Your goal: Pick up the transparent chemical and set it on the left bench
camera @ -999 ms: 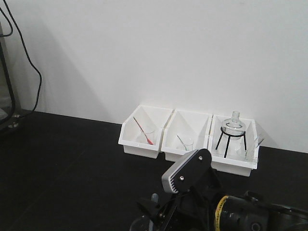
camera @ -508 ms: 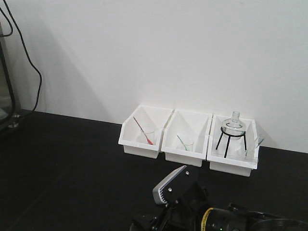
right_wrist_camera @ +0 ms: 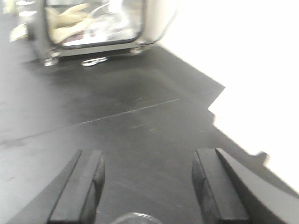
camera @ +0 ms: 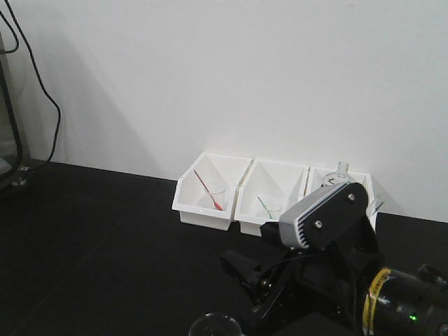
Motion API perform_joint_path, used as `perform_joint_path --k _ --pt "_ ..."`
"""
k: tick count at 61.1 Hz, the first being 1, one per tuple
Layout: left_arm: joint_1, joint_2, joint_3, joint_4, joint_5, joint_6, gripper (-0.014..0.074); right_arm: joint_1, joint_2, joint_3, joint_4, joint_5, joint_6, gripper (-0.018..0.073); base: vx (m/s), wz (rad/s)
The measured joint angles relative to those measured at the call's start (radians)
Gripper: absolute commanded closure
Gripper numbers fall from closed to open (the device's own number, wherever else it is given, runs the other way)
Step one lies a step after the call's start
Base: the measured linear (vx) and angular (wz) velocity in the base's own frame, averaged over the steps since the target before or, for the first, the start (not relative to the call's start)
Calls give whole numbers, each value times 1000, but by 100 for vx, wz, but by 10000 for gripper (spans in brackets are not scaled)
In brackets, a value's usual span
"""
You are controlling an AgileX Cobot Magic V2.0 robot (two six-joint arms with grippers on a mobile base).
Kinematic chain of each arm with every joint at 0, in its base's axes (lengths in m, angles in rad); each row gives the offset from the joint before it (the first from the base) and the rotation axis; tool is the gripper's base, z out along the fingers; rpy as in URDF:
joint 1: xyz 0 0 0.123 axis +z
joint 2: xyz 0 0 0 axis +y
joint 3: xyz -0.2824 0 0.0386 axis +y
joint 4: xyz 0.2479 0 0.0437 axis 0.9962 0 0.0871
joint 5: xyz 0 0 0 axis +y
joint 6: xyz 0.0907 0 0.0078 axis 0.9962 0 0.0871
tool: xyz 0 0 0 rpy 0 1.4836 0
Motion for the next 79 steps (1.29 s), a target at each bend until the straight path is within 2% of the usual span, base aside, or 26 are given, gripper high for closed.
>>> perform_joint_path --k 17,26,29,34,39,44,49,51,55,63,72,79 --pt "0 0 0 0 0 0 600 0 -19 0 0 20 0 92 0 0" --pt "0 0 0 0 0 0 600 0 -23 0 9 39 -5 127 0 0" --pt "0 0 0 0 0 0 600 0 -41 0 56 72 -28 161 0 0" --pt "0 0 0 0 0 0 600 -10 -106 5 224 191 -135 236 0 0" --pt "0 0 0 0 0 0 600 -64 -215 46 399 287 -326 334 0 0" --pt "0 0 0 0 0 0 600 -174 -356 147 473 296 -494 436 0 0" --pt "0 0 0 0 0 0 600 -304 -520 283 525 251 -588 531 0 0" --pt "0 0 0 0 0 0 600 -350 -592 341 545 233 -602 567 0 0" --pt "0 0 0 0 0 0 600 -465 -738 448 597 214 -620 571 0 0" --pt "0 0 0 0 0 0 600 -592 -980 643 656 248 -627 567 0 0" --pt "0 0 0 0 0 0 600 -613 -1170 819 670 283 -628 566 0 0" --pt "0 0 0 0 0 0 600 -613 -1228 867 694 295 -629 566 0 0"
